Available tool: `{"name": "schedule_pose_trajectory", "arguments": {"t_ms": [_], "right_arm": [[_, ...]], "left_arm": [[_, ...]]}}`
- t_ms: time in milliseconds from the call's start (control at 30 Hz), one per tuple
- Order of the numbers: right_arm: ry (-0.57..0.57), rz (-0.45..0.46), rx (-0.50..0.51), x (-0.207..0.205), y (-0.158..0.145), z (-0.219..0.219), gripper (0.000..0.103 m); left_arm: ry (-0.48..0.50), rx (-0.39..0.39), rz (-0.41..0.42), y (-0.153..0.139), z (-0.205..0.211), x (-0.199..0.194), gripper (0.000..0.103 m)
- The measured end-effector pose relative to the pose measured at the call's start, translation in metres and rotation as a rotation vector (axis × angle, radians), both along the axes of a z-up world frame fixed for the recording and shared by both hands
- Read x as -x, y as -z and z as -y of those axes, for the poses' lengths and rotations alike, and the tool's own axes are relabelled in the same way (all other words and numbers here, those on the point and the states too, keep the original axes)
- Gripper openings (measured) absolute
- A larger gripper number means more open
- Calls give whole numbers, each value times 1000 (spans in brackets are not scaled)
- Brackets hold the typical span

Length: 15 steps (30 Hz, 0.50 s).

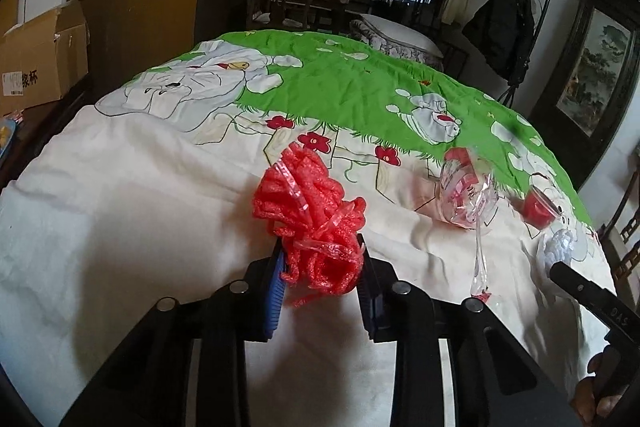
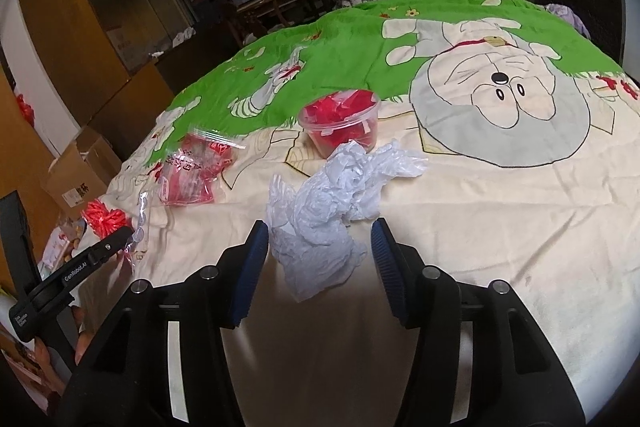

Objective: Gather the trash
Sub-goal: 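Carry the red yarn and white bag toward the red wastebasket with both tools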

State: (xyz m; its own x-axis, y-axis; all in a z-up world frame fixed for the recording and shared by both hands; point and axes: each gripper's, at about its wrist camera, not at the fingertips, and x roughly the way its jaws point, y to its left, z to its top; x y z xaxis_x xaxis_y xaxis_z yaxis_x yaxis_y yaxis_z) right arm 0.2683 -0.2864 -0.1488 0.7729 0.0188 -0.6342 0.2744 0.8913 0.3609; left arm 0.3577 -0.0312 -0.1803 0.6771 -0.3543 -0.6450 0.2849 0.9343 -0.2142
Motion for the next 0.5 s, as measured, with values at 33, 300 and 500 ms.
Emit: {"name": "schedule_pose_trajectory", "arguments": {"t_ms": [33, 300, 500], "right_arm": [[-9, -3, 11, -1, 0, -2, 32], [8, 30, 44, 8, -11, -5, 25], [-5, 105, 60, 37, -39, -16, 25]], "left_arm": [[-1, 4, 4, -1, -1, 1, 30], [-21, 21, 24, -8, -10, 13, 30], [-11, 22, 41, -33, -28, 49, 30]]}}
